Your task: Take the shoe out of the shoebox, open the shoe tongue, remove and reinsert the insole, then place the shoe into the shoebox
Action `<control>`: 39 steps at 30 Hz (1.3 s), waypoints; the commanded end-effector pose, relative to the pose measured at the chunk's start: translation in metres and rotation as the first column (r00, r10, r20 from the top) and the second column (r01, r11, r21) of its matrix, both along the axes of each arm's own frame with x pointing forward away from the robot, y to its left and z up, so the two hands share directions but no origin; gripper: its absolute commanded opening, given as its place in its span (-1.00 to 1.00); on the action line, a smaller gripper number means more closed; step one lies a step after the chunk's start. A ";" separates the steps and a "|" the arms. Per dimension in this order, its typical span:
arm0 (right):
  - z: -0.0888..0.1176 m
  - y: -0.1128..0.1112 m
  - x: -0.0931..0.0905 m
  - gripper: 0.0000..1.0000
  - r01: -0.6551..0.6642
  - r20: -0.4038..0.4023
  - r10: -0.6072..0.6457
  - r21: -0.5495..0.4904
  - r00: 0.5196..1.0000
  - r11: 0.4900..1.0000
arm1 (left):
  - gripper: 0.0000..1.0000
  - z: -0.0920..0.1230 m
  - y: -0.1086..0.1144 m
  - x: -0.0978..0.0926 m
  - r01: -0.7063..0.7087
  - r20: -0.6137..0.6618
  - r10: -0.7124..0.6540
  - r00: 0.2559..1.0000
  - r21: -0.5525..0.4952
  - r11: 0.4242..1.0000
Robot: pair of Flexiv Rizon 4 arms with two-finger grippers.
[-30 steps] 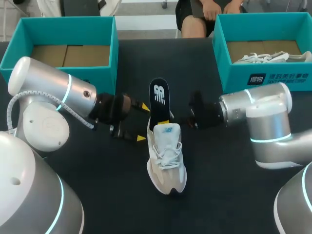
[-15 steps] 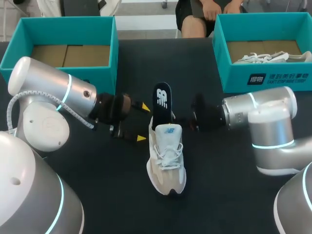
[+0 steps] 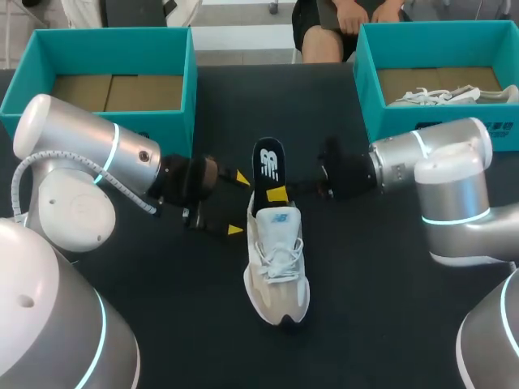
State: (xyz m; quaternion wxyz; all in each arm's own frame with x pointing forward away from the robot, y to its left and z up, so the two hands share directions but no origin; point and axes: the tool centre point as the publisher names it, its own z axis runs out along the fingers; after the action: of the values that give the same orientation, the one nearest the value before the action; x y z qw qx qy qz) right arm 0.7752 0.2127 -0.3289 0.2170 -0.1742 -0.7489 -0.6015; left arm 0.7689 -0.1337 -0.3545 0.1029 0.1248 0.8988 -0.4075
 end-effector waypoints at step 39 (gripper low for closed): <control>-0.010 0.007 -0.013 -1.00 -0.072 -0.076 0.068 -0.052 0.995 0.996 | 1.00 0.000 -0.001 0.000 -0.001 0.001 0.001 1.000 0.004 1.000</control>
State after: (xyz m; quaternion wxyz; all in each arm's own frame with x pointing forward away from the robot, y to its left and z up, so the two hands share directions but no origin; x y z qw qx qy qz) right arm 0.7670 0.2168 -0.3330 0.2582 -0.1728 -0.7628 -0.5671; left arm 0.7689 -0.1336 -0.3545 0.1029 0.1248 0.8988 -0.4075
